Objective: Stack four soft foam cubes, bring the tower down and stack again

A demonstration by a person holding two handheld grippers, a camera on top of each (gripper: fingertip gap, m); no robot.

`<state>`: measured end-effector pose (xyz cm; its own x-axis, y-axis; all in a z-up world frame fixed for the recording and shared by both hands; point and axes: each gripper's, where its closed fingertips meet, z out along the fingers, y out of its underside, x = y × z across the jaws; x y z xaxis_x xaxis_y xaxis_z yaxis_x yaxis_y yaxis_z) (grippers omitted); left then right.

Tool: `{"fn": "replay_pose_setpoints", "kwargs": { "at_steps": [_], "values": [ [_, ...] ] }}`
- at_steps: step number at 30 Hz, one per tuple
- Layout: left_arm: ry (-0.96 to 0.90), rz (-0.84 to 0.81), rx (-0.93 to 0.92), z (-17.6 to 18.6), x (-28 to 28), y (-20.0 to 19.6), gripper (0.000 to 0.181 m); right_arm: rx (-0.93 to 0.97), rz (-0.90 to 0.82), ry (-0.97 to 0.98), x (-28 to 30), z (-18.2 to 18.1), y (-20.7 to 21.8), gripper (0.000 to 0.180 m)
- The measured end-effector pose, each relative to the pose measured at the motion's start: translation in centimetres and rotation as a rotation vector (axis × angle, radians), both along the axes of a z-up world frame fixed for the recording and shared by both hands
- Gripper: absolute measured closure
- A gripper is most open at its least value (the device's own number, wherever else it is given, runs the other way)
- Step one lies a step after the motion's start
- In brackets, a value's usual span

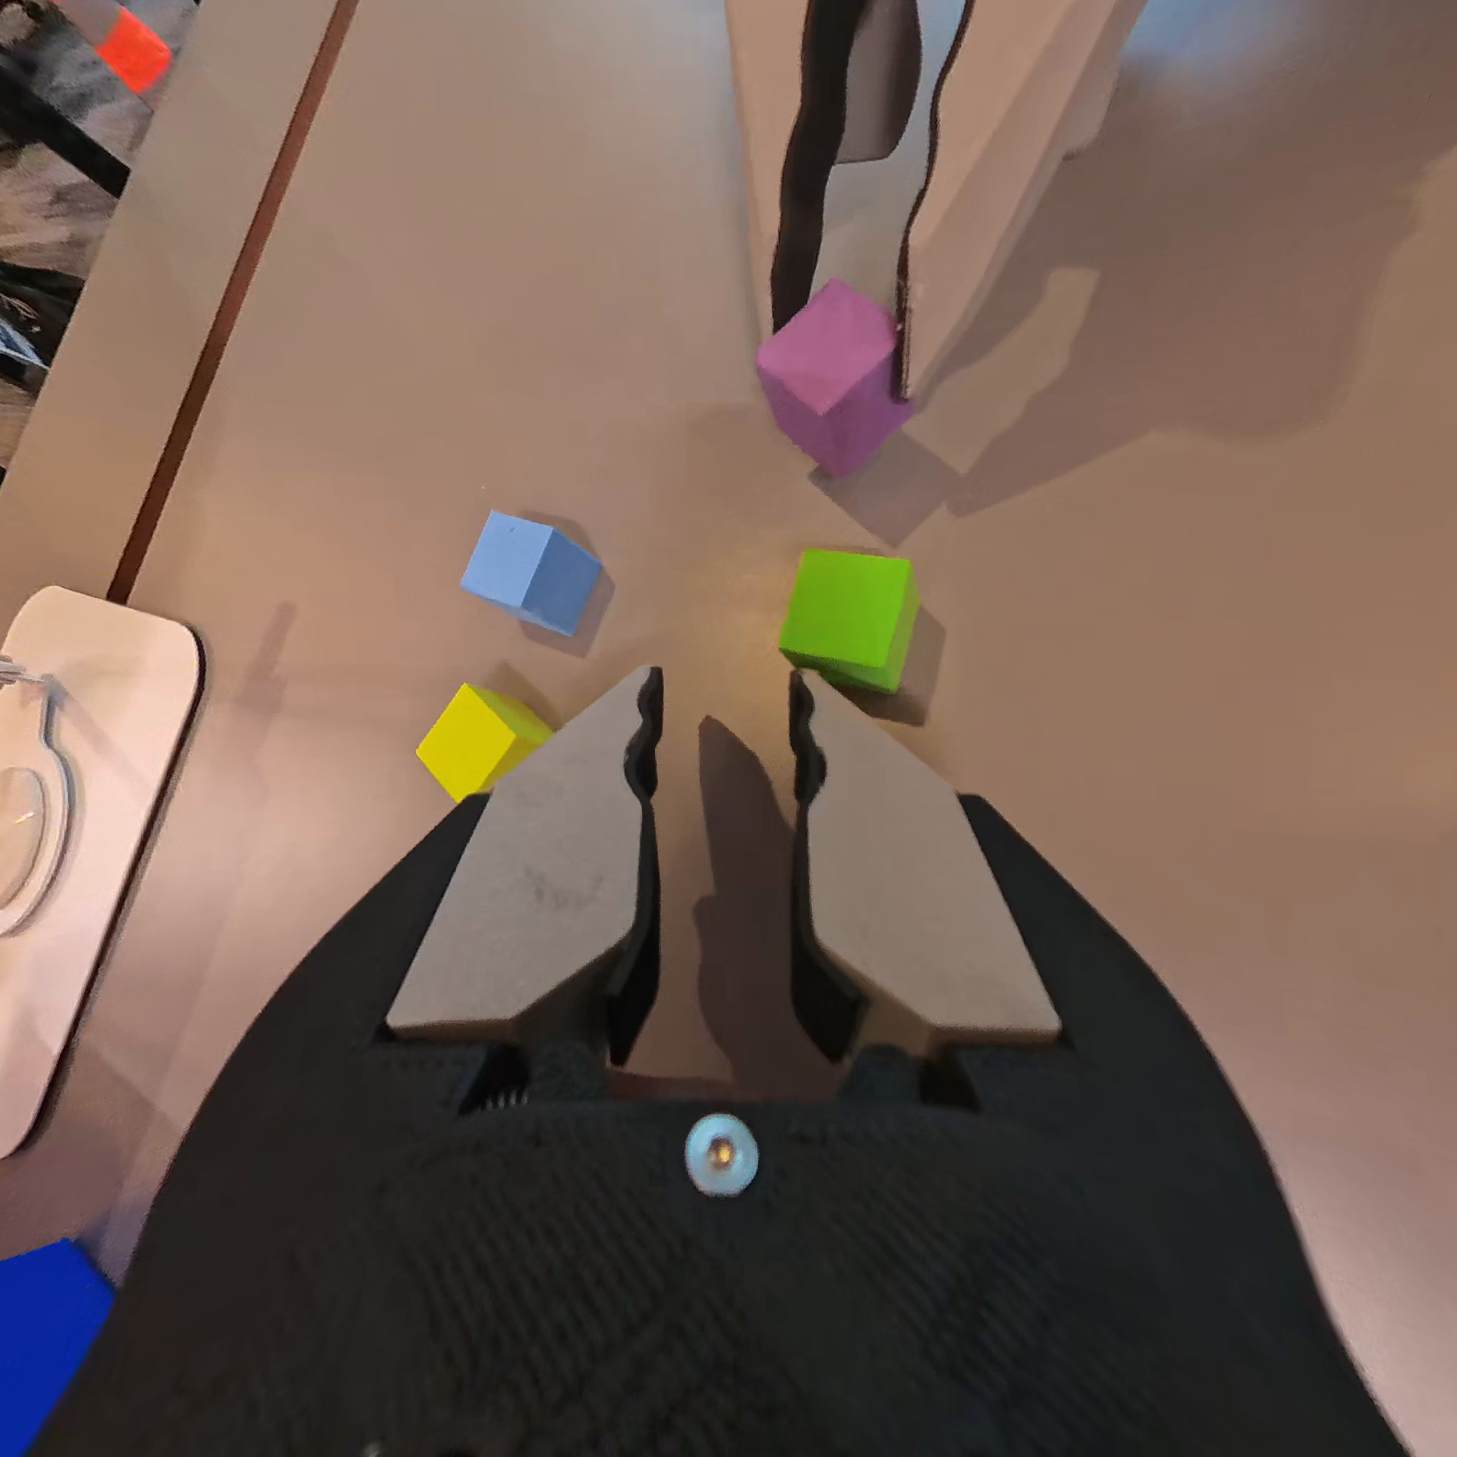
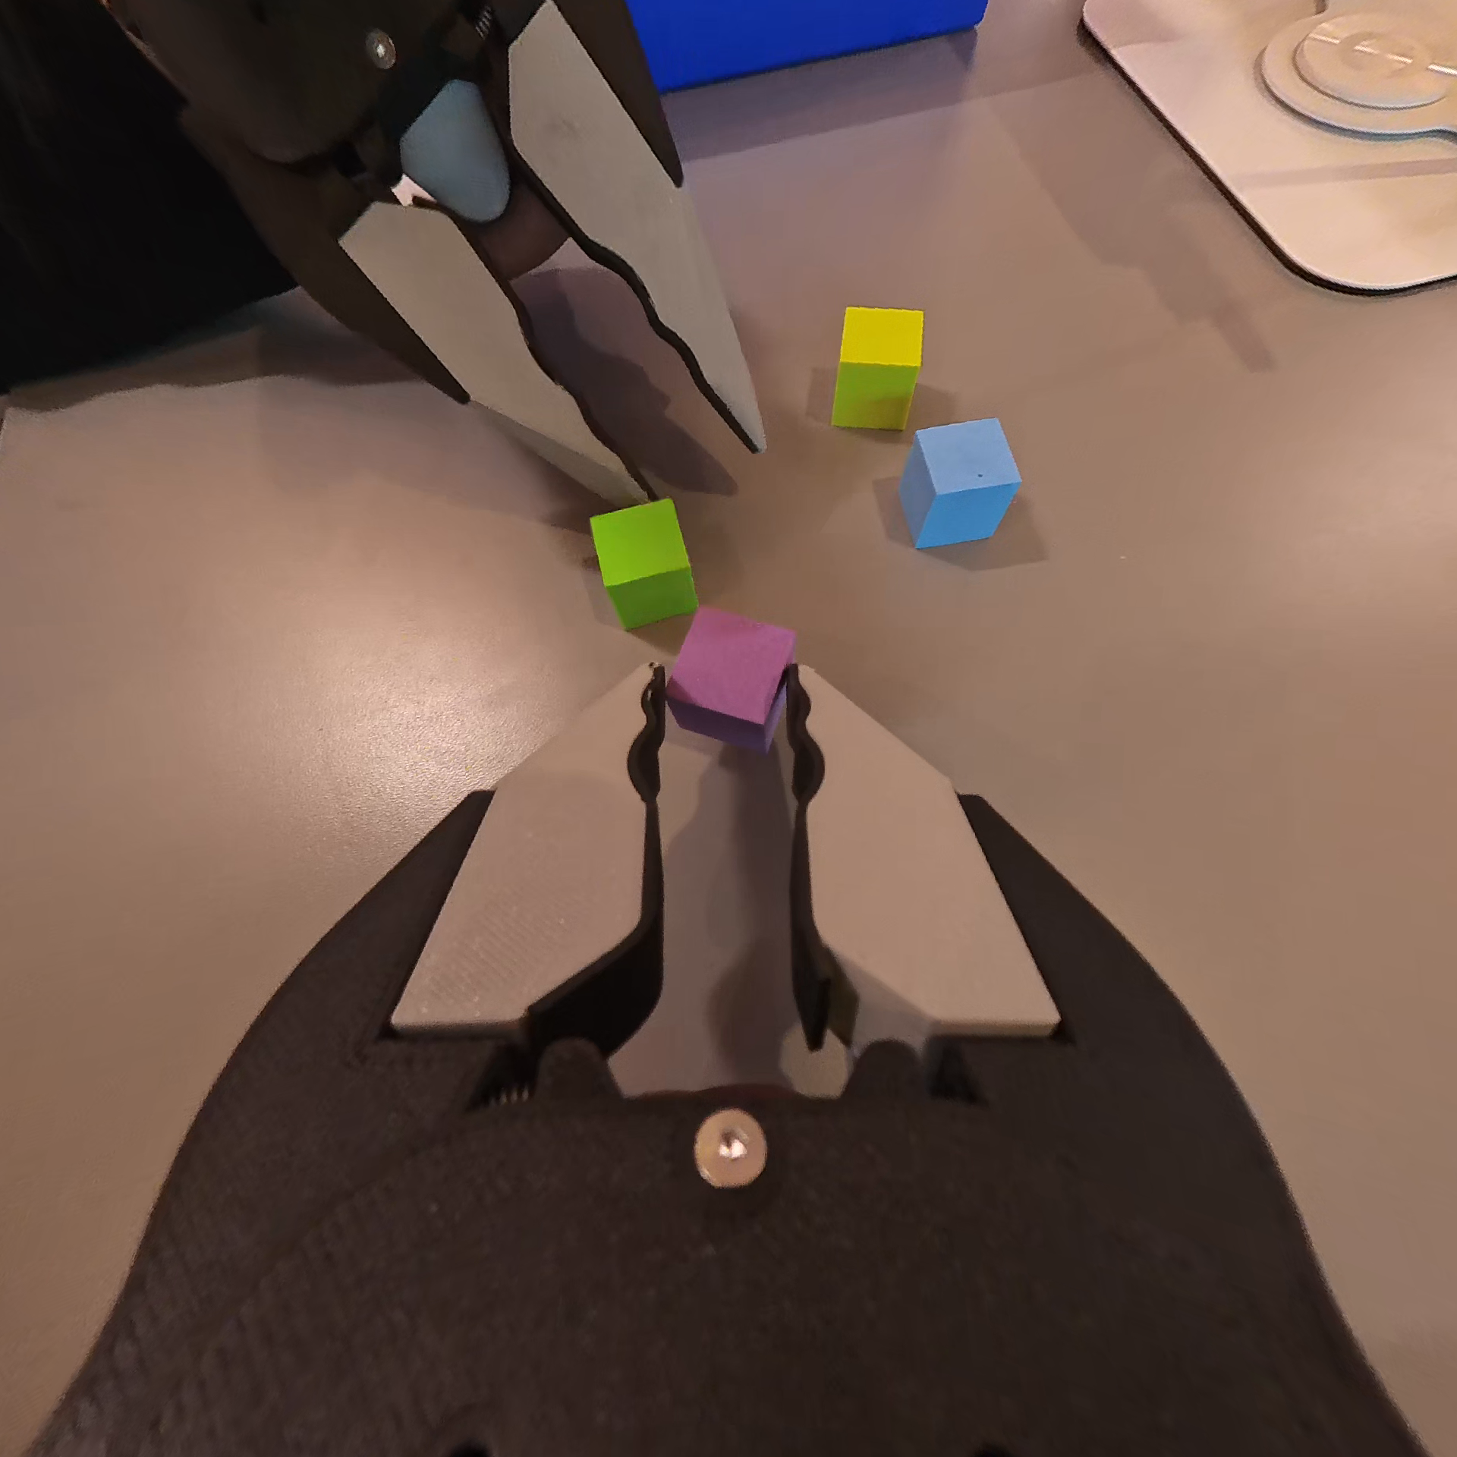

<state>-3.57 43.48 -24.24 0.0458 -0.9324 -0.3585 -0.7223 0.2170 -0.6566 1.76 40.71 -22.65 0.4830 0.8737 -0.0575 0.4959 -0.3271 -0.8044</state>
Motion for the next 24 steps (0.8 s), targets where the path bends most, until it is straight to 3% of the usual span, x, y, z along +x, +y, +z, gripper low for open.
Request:
{"fn": "replay_pose_setpoints", "kwargs": {
  "at_steps": [21, 24],
  "values": [
    [0.044, 0.088, 0.069, -0.5, -2.5, 2.2, 0.144, 0.023, 0.013, 0.016, -0.4, 0.6, -0.2, 0.152],
    [0.048, 0.107, 0.096, -0.7, -3.2, 2.8, 0.151, 0.032, 0.021, 0.032, -0.7, 0.9, -0.3, 0.152]
  ]
}}
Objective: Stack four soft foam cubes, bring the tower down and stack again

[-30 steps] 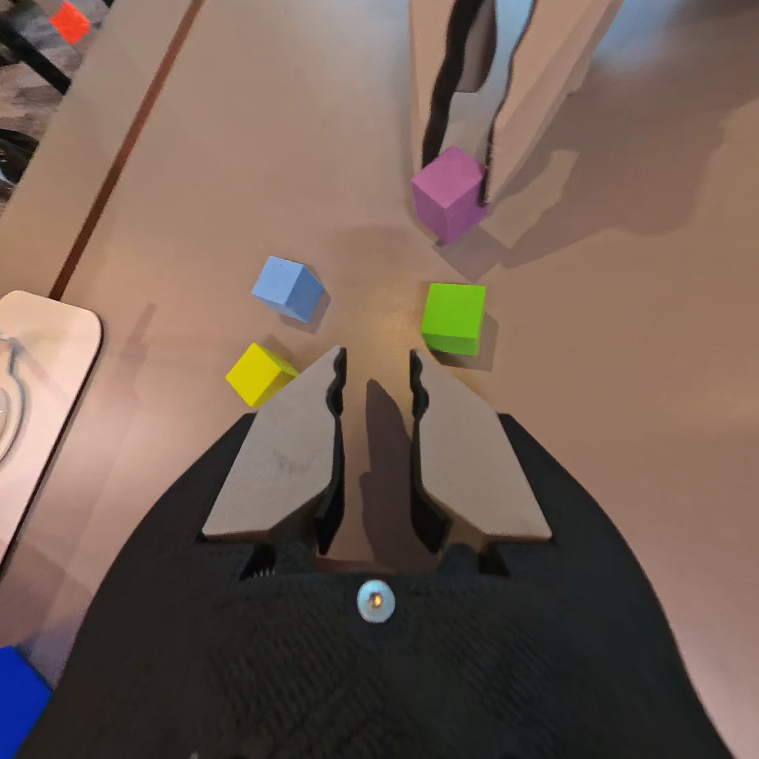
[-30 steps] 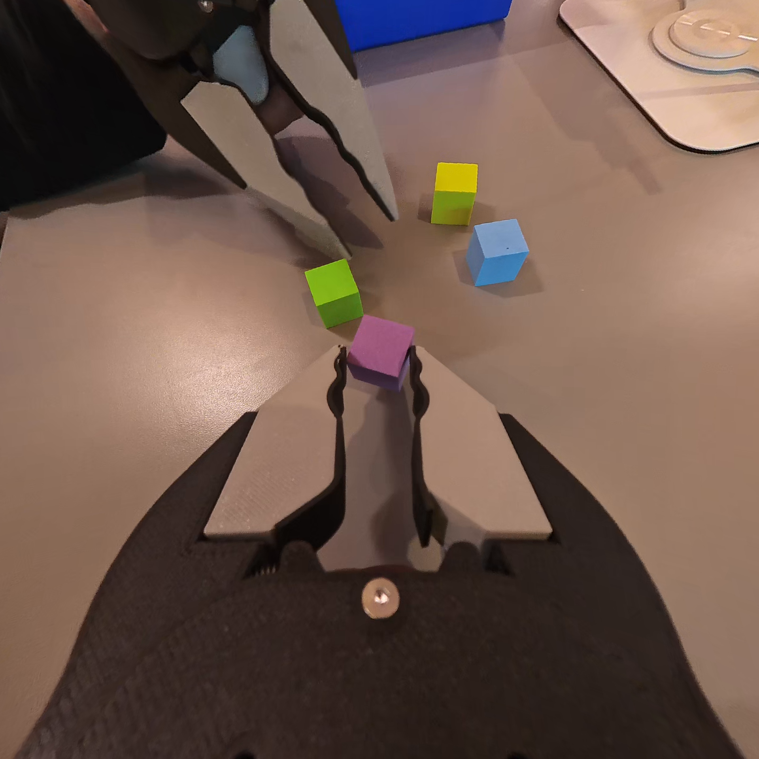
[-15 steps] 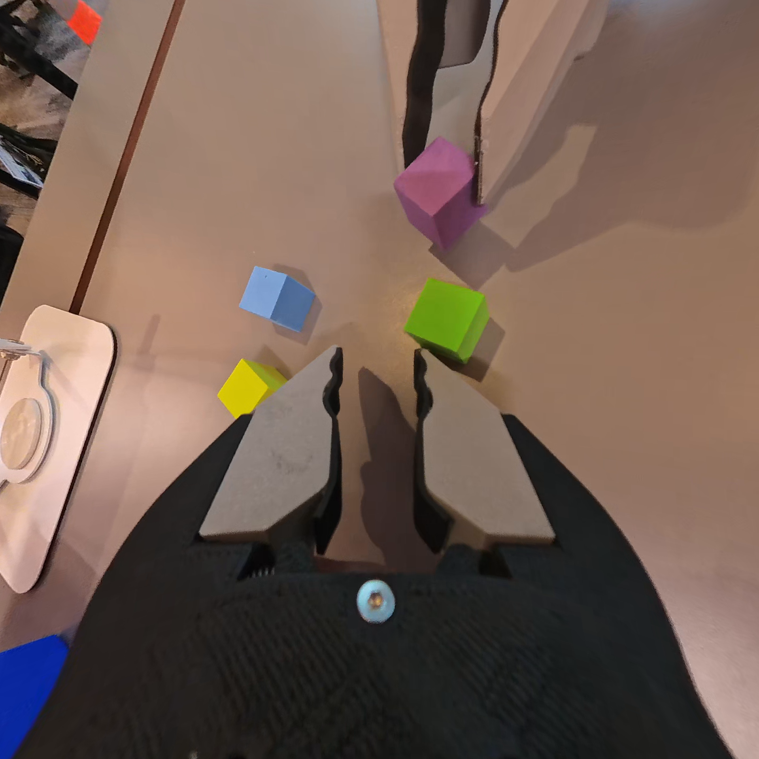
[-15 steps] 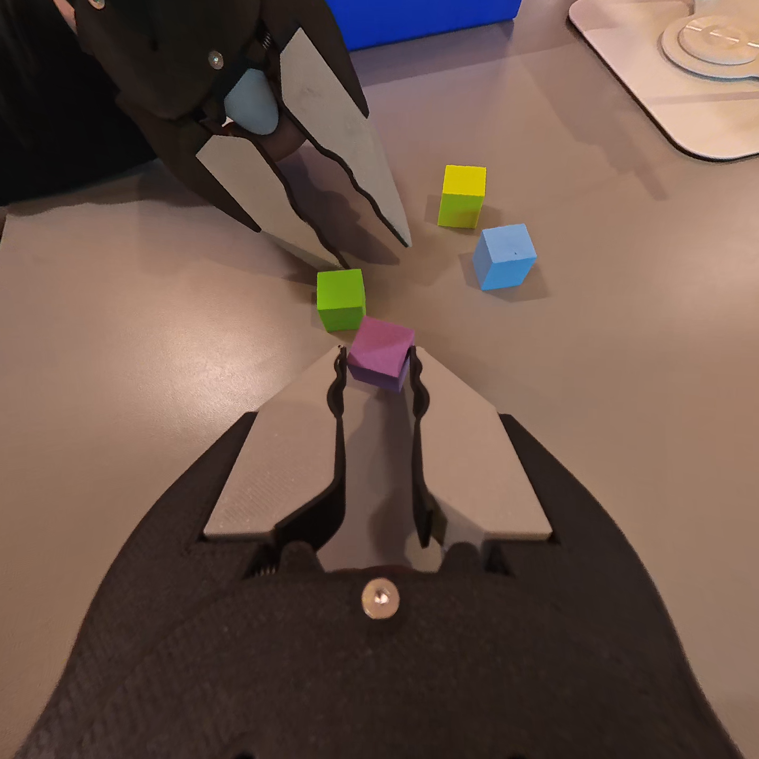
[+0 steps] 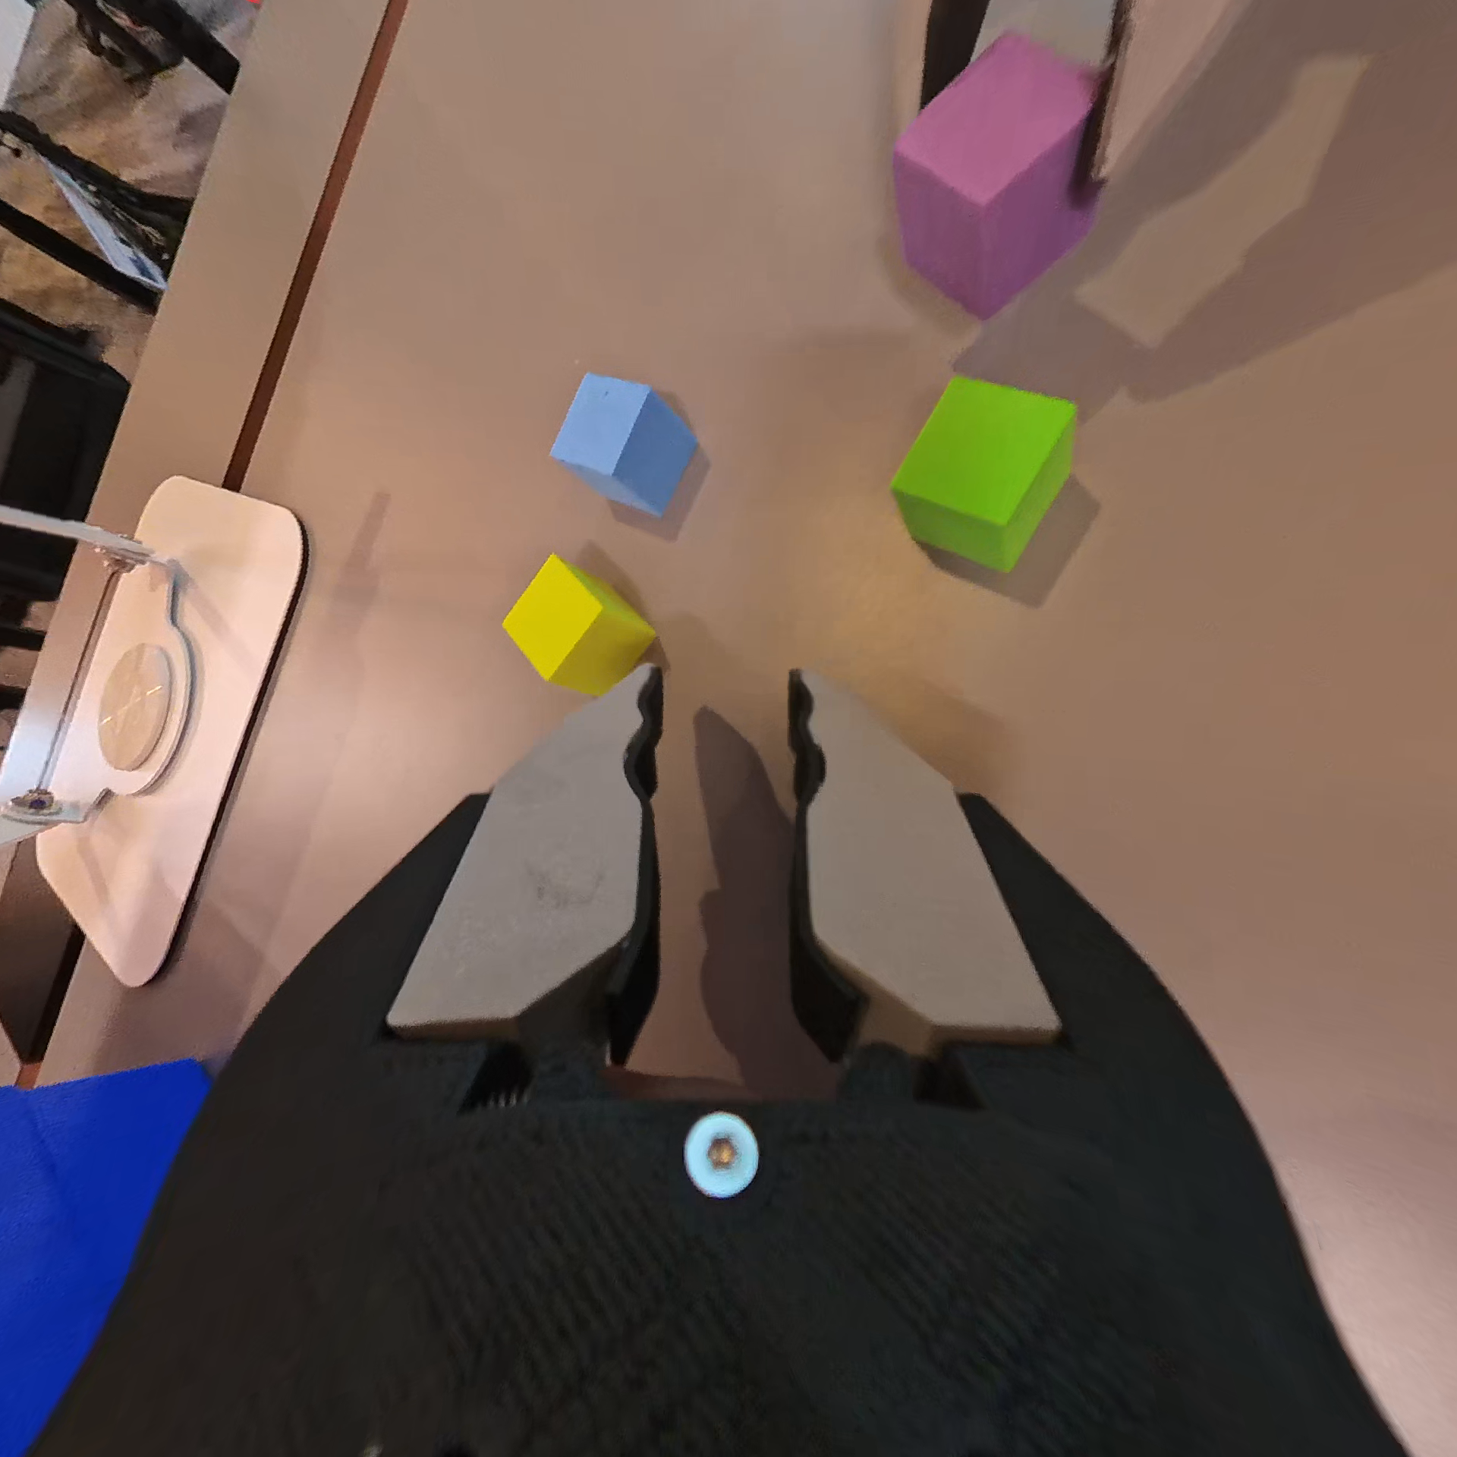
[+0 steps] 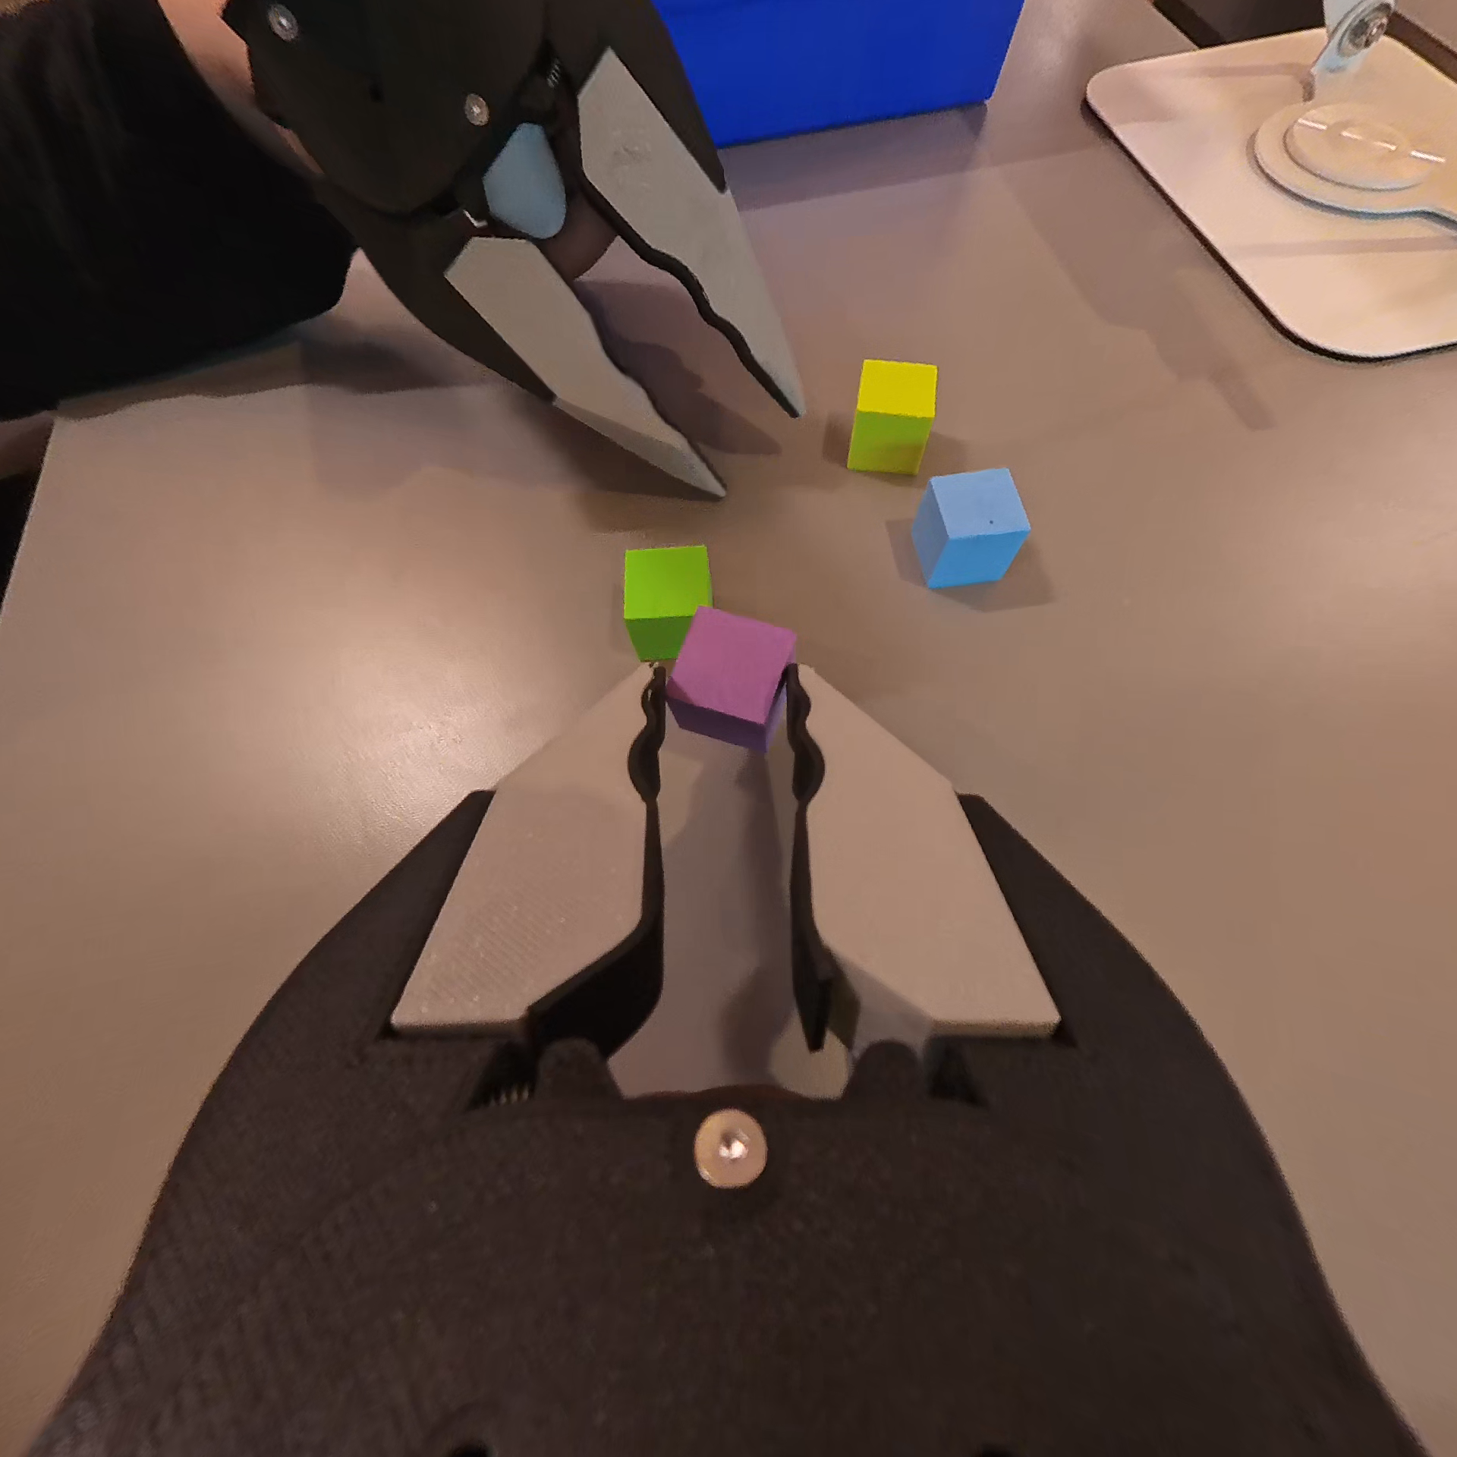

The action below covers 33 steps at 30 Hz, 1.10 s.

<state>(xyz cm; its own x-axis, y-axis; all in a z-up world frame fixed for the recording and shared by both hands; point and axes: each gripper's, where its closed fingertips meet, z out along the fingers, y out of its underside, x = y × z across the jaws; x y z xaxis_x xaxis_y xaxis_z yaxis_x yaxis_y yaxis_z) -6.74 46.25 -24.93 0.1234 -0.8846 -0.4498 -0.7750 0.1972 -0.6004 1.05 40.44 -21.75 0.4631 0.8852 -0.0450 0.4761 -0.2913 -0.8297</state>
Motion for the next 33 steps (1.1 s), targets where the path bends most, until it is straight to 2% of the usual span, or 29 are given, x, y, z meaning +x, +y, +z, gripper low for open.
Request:
{"fn": "replay_pose_setpoints", "kwargs": {
  "at_steps": [2, 3, 6, 11, 17, 22, 28, 33],
  "values": [
    [0.003, 0.022, 0.048, -0.4, -0.4, 0.5, 0.166, 0.013, 0.006, 0.010, -0.3, 0.2, 0.0, 0.152],
    [0.002, 0.030, 0.098, -0.6, -0.5, 0.8, 0.179, 0.021, 0.012, 0.013, -0.4, 0.3, -0.1, 0.152],
    [0.050, -0.022, 0.277, -0.6, -0.6, 1.1, 0.181, 0.049, 0.034, 0.012, -0.9, 0.7, -0.3, 0.152],
    [-0.020, 0.059, 0.055, -0.7, -0.8, 0.9, 0.181, 0.039, 0.090, 0.020, -1.5, 0.7, -1.1, 0.152],
    [-0.118, 0.031, -0.284, -0.7, -0.5, -1.6, 0.181, 0.038, 0.167, 0.069, -2.4, 1.9, -1.3, 0.152],
    [-0.092, -0.023, -0.206, -0.7, 0.7, -2.3, 0.181, 0.036, 0.166, 0.086, -2.8, 2.5, -0.7, 0.152],
    [-0.102, -0.113, -0.318, -0.7, 2.6, -5.8, 0.181, 0.083, 0.125, 0.063, -2.3, 2.6, -0.8, 0.152],
    [-0.110, -0.114, -0.346, -0.7, 2.7, -6.0, 0.181, 0.065, 0.111, 0.071, -2.2, 2.3, -0.6, 0.152]
  ]
}}
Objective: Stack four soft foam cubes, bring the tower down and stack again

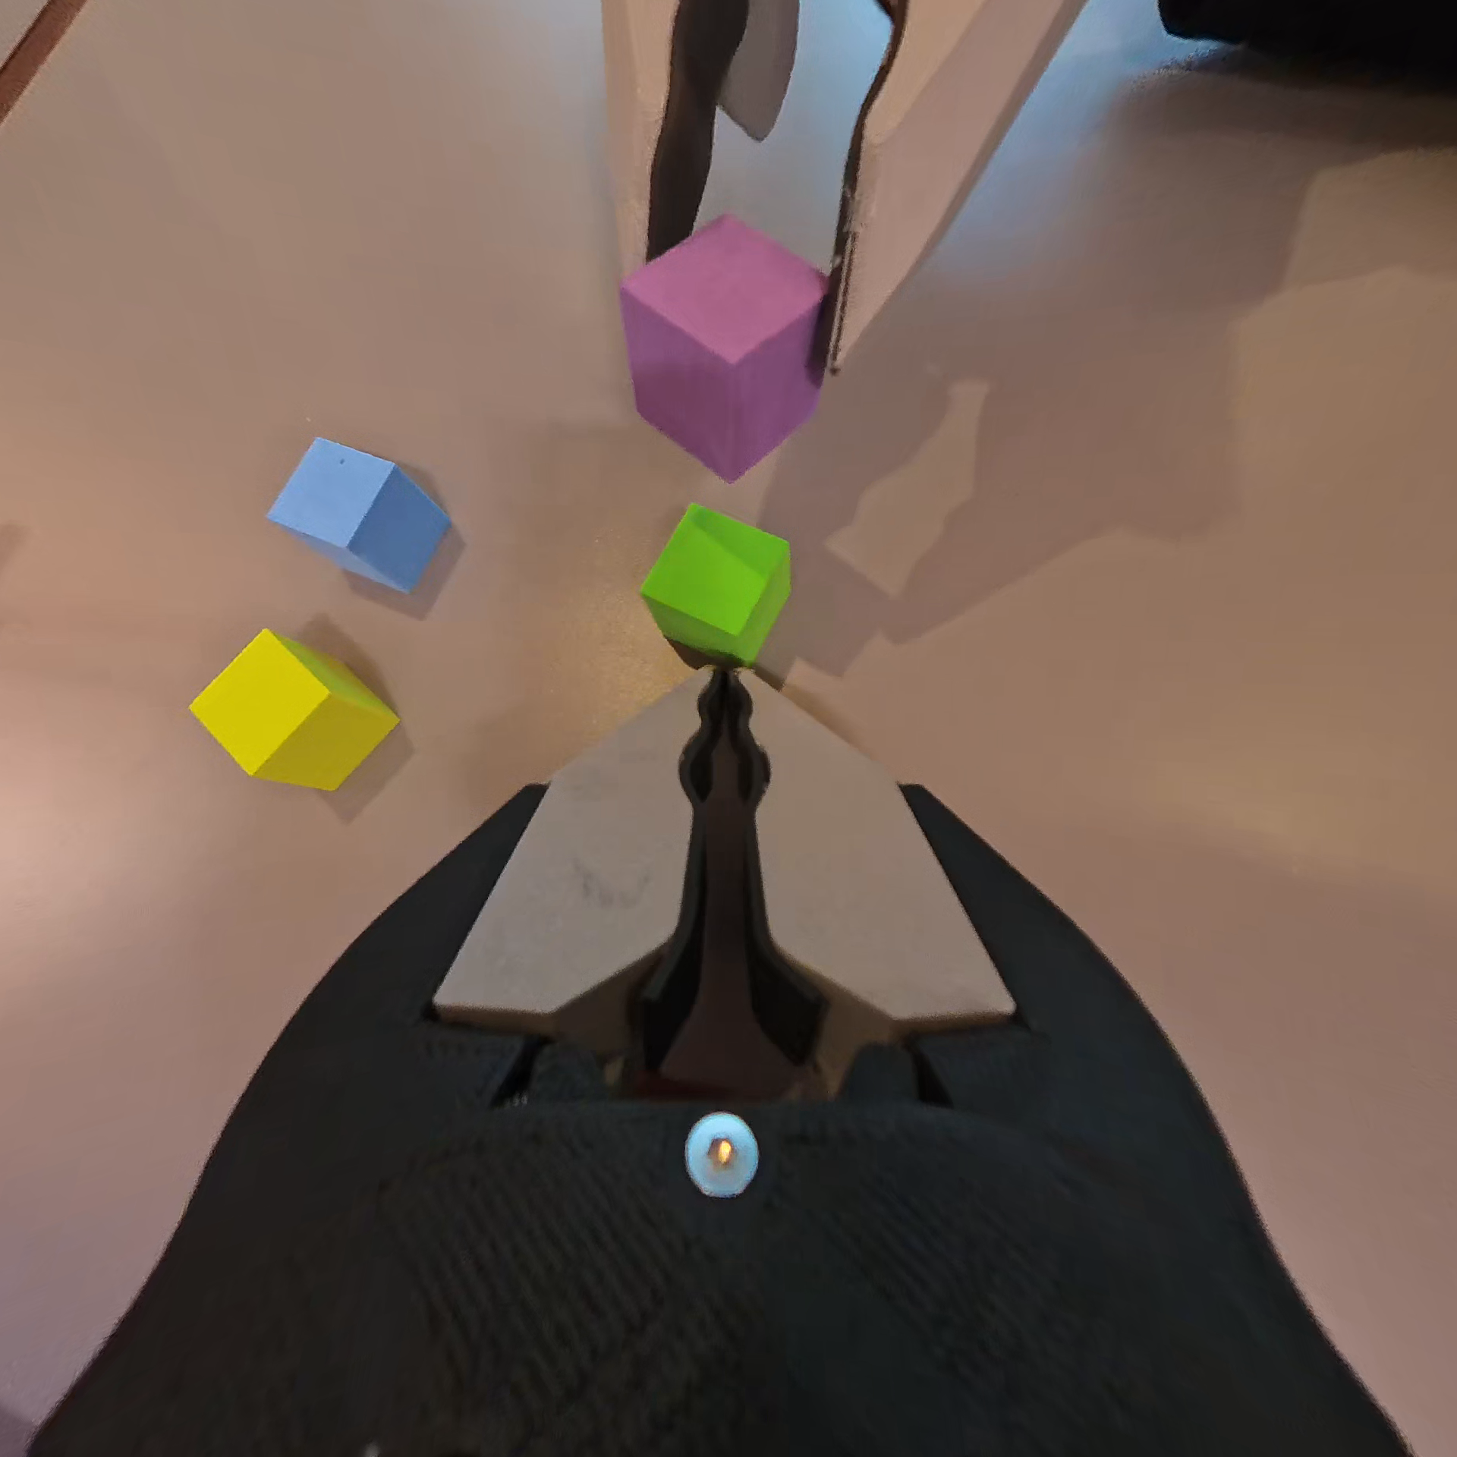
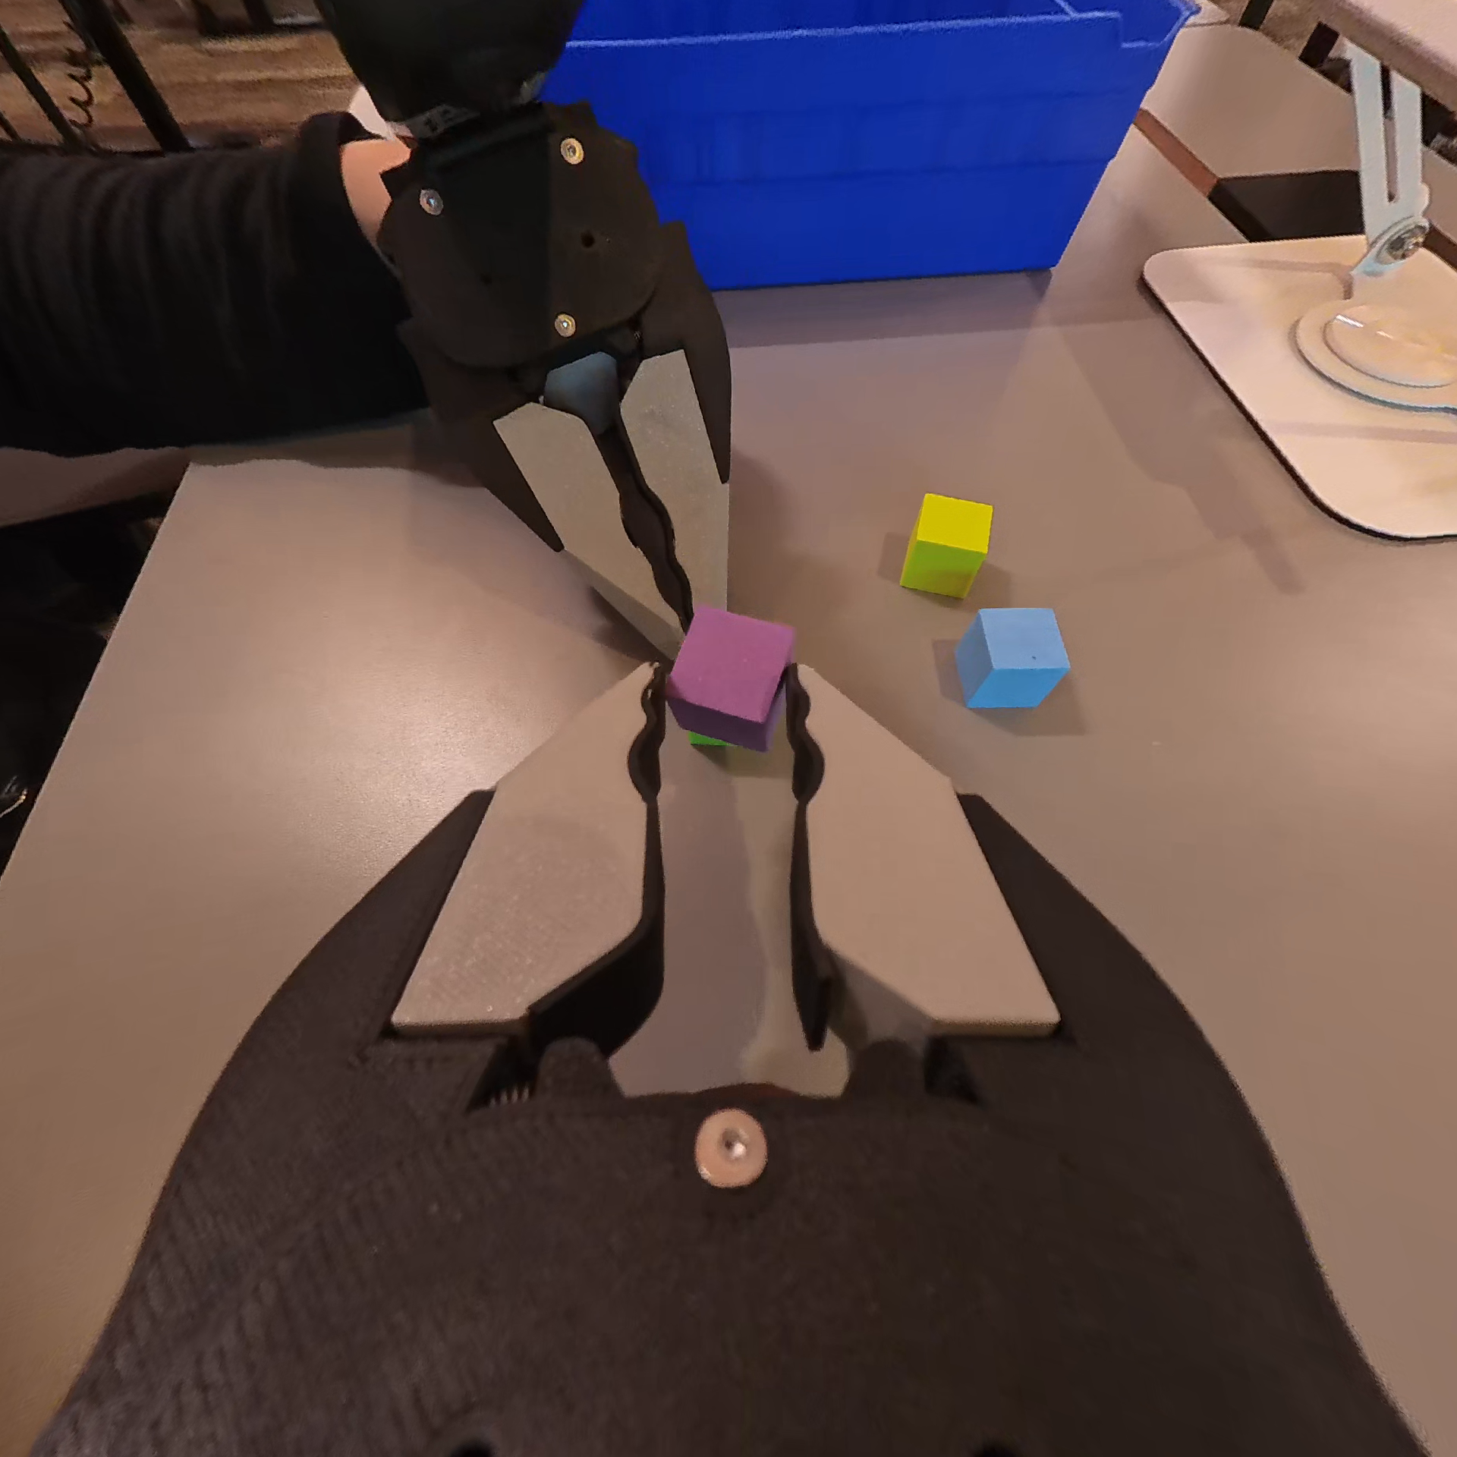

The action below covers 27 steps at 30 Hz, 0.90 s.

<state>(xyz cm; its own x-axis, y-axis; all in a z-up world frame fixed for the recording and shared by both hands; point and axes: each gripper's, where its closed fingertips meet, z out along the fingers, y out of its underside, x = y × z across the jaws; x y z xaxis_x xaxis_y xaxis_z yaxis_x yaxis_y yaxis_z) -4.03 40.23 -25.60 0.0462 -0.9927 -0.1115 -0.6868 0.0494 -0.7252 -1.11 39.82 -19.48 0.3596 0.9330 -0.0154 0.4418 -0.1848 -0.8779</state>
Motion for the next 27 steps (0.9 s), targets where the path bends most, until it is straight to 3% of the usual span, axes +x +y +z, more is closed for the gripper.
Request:
{"fn": "replay_pose_setpoints", "kwargs": {
  "at_steps": [12, 19, 27],
  "values": [
    [0.006, -0.023, 0.033, 0.0, 0.4, -0.7, 0.181, -0.008, 0.026, -0.026, -0.6, -0.7, -0.2, 0.152],
    [-0.003, -0.009, -0.028, 0.0, -0.3, -0.2, 0.181, 0.012, 0.156, -0.042, -1.0, -0.7, -1.2, 0.152],
    [0.013, 0.088, 0.127, 0.0, 0.3, 2.3, 0.181, 0.011, 0.110, -0.059, -1.1, -0.9, 0.1, 0.152]
  ]
}}
